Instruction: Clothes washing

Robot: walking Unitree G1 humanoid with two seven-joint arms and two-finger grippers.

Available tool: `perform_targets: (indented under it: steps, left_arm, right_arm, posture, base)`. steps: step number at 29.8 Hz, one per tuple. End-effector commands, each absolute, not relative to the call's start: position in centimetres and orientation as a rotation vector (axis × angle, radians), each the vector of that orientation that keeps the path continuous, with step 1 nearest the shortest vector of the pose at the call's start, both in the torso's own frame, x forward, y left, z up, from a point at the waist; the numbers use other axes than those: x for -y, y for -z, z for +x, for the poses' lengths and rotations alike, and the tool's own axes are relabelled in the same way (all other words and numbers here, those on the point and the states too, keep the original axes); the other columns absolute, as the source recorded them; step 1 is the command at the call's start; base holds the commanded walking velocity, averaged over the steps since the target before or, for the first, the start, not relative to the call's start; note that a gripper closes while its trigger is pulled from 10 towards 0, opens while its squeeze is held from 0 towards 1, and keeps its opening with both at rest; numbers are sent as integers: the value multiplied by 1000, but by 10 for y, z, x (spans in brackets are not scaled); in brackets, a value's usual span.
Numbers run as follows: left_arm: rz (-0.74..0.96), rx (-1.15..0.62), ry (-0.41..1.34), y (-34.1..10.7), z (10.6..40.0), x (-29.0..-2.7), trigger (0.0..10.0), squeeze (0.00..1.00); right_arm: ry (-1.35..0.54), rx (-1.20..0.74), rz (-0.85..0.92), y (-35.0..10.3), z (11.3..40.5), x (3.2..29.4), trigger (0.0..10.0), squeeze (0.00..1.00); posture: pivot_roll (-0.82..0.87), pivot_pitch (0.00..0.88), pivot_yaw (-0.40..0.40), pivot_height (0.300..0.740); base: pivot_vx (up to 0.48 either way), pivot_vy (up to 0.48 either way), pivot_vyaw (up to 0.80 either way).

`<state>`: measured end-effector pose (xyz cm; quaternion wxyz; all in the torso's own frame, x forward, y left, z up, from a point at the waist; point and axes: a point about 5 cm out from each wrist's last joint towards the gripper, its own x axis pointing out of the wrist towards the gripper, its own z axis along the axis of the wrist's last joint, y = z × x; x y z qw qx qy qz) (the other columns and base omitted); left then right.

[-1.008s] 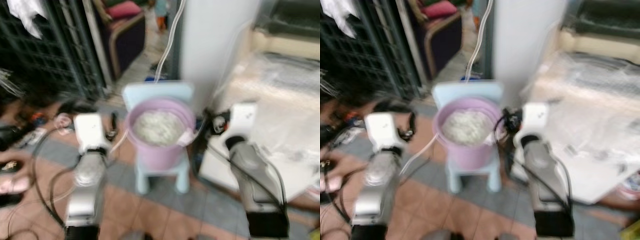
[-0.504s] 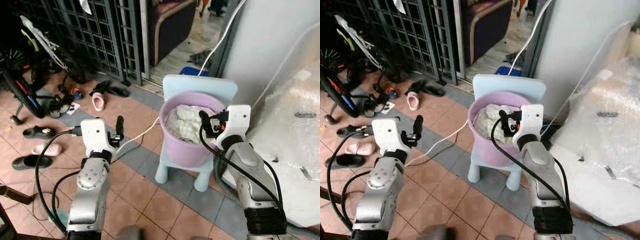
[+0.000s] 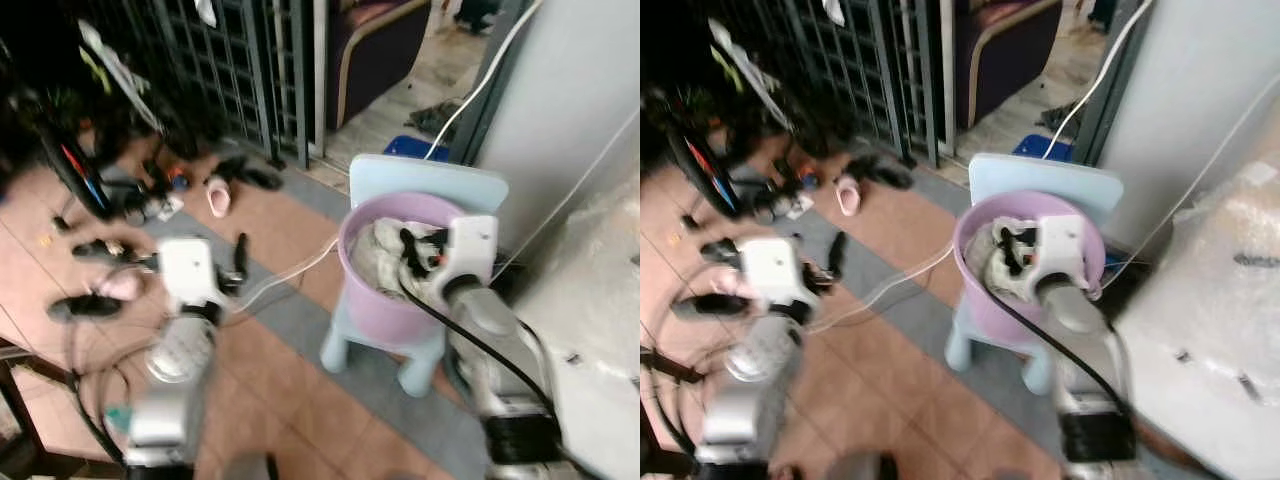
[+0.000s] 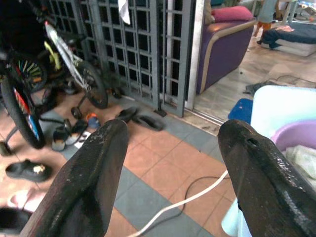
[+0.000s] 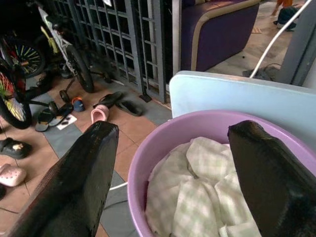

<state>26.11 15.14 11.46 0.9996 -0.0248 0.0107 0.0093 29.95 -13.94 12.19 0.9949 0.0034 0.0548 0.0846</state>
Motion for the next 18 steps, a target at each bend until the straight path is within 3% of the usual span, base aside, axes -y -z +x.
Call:
perform_targets:
  steps: [1, 9, 18]
  left_arm:
    - [-58, -11, 5, -118, 261, -143, 10000, 0]
    - [-55, -15, 8, -118, 261, -142, 10000, 0]
    - [-48, -22, -1, -117, 260, -143, 10000, 0]
  right_arm:
    - [-125, -133, -13, -117, 299, 152, 10000, 0]
    - [-106, -157, -51, -114, 300, 153, 10000, 0]
    - [33, -227, -113, -107, 304, 174, 10000, 0]
  posture:
    - [-19, 65, 30, 740]
    - [-19, 70, 27, 740]
    - [-18, 87, 20, 740]
  base:
    - [337, 0, 0]
    - [344, 0, 0]
    - [341, 0, 0]
